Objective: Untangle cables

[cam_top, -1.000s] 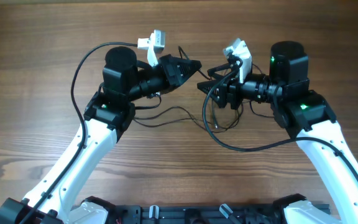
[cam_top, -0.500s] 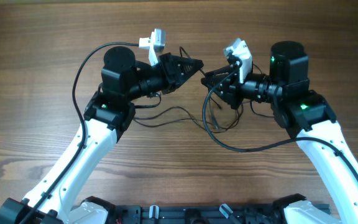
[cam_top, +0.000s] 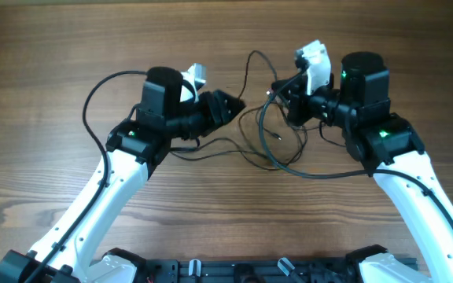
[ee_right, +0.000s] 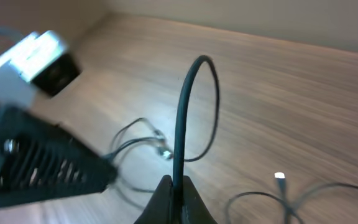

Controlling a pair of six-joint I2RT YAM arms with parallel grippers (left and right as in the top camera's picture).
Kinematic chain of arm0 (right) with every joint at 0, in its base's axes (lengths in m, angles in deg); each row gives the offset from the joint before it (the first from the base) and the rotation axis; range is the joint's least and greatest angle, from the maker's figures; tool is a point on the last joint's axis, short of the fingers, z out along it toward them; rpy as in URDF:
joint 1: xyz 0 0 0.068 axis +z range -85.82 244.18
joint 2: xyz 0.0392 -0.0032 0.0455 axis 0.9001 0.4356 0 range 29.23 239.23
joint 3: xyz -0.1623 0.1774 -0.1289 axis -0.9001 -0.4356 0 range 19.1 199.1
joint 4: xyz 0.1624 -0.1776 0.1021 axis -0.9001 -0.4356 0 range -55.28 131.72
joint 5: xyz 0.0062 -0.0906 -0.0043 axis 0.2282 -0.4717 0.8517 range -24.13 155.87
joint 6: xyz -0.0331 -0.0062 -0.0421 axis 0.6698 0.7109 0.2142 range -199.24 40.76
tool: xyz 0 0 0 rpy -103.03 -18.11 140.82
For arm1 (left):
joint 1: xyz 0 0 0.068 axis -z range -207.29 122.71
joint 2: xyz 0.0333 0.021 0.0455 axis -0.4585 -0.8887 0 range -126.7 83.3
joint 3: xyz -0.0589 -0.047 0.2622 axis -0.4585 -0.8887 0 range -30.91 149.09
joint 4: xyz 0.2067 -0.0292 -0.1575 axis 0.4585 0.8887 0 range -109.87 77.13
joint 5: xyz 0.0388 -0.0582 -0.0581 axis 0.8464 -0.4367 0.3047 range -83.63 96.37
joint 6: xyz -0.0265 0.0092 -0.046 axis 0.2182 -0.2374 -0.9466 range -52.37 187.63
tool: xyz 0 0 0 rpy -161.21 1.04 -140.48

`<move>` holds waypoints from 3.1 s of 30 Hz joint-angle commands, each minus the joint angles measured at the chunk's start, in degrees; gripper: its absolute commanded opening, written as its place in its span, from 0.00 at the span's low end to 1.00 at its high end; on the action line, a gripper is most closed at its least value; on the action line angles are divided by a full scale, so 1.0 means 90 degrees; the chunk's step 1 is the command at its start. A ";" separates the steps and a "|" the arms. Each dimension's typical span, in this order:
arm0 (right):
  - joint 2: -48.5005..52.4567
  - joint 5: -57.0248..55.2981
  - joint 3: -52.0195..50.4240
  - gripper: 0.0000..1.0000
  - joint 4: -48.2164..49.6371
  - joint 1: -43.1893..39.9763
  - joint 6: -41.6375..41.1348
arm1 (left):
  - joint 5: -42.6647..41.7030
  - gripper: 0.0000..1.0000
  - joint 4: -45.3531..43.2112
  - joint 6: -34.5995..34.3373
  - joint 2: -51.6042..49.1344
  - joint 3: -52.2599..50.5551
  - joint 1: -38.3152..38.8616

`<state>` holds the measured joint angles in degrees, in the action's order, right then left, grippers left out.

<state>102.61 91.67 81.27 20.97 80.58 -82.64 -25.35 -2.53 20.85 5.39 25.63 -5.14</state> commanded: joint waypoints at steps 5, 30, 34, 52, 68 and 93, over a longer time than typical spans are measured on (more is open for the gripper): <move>-0.0192 -0.2669 0.1654 0.04 0.0238 -0.0245 -0.0515 | 0.2297 0.58 0.1217 0.0848 -0.0024 0.0029 0.0022; 0.0085 0.3633 0.2191 0.04 0.2346 -0.3291 -0.1698 | 0.2659 0.63 0.1515 0.0845 -0.0024 -0.0002 0.0022; 0.0087 0.1455 0.2191 0.04 0.1545 -0.3291 -0.1617 | 0.2657 0.63 0.1579 0.0845 -0.0024 -0.0002 0.0022; 0.0100 0.0996 0.2191 0.04 0.0634 -0.3271 -0.1239 | 0.2470 0.64 0.1552 0.0843 -0.0024 -0.0002 0.0027; 0.0112 0.2363 0.2191 0.05 0.0661 -0.3271 -0.1309 | 0.1460 0.83 -0.1620 0.0840 -0.1413 -0.0002 0.0981; 0.0112 0.2285 0.2191 0.04 0.0420 -0.3271 -0.1290 | 0.2800 0.30 -0.2504 0.0845 -0.3487 -0.0002 0.2266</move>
<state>103.27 111.74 100.27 24.60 51.01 -94.18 -3.06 -26.90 28.15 -25.28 25.54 15.30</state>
